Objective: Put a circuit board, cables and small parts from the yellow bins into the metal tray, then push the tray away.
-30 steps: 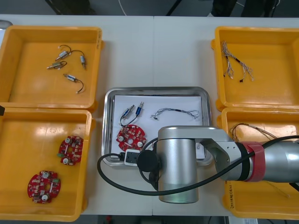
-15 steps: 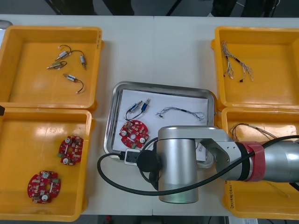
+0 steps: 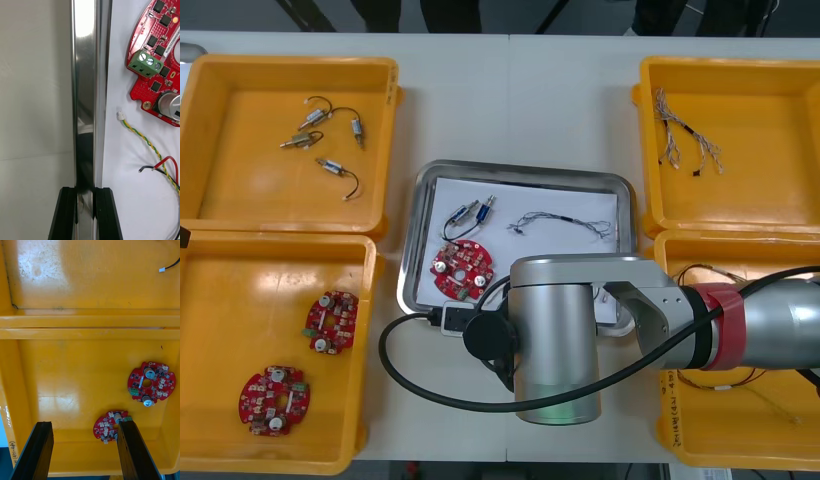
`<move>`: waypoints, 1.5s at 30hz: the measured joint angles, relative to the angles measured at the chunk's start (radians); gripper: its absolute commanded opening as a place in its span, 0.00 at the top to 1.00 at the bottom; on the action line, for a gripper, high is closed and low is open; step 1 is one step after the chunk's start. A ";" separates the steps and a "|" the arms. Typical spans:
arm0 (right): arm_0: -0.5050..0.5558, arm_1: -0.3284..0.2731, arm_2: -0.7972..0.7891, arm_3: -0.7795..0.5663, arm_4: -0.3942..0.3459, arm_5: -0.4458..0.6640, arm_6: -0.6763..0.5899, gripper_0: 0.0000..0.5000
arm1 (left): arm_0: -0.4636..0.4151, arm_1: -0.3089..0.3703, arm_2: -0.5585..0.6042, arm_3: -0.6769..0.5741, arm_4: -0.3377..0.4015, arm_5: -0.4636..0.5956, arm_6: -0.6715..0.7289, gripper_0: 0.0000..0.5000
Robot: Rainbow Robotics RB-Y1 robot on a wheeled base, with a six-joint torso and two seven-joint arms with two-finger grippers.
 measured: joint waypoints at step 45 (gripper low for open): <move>-0.318 0.092 0.054 0.352 0.012 -0.026 0.001 1.00 | 0.000 0.000 0.000 0.000 0.000 0.000 0.000 0.00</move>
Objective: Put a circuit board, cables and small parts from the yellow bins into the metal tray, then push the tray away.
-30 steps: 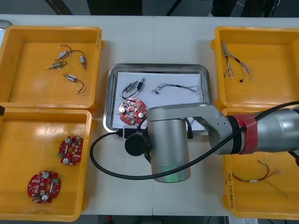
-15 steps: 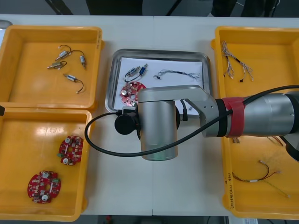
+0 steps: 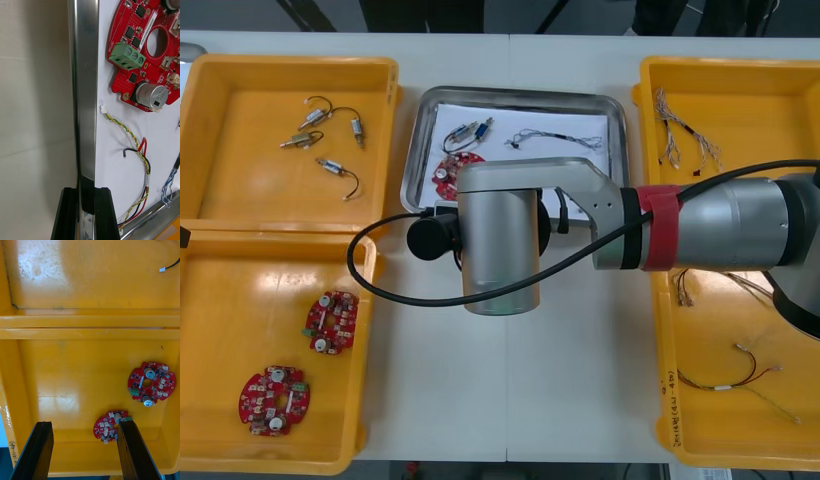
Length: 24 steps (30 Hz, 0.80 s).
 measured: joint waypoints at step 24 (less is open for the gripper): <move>-0.024 0.004 0.000 0.134 0.060 -0.170 0.159 1.00 | 0.000 0.000 0.000 0.000 0.000 0.000 0.000 0.00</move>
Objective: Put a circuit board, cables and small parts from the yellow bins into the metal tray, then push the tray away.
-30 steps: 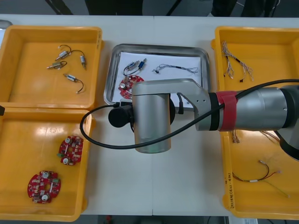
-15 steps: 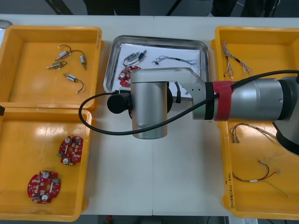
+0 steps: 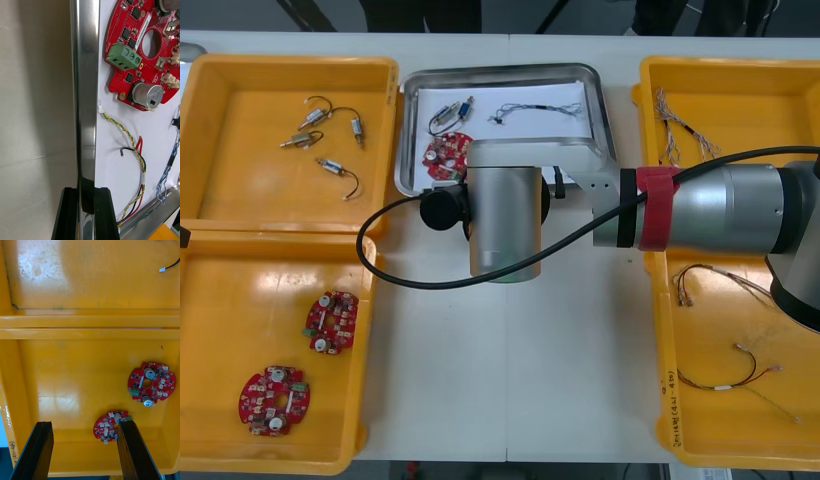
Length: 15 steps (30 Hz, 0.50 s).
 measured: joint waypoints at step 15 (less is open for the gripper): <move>-0.014 0.005 0.000 0.117 0.011 -0.069 0.000 1.00 | 0.000 0.000 0.000 0.000 0.000 0.000 0.000 0.00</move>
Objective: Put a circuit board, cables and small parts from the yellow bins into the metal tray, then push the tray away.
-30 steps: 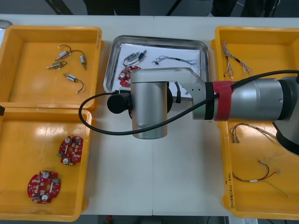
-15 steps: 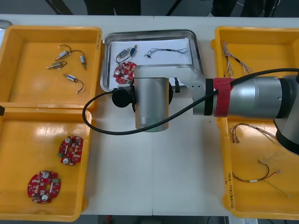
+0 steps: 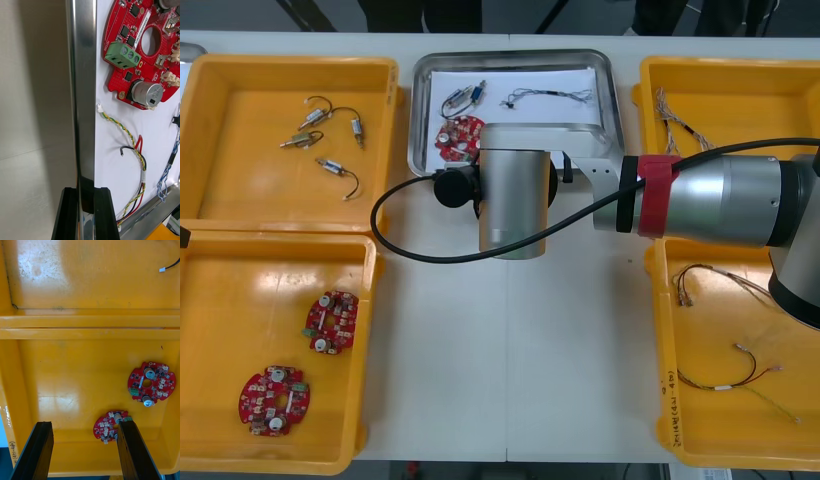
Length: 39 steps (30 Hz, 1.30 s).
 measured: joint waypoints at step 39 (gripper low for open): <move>-0.022 0.040 -0.210 0.144 -0.227 0.004 0.062 0.00 | 0.000 0.000 0.000 0.000 0.000 0.000 0.000 0.00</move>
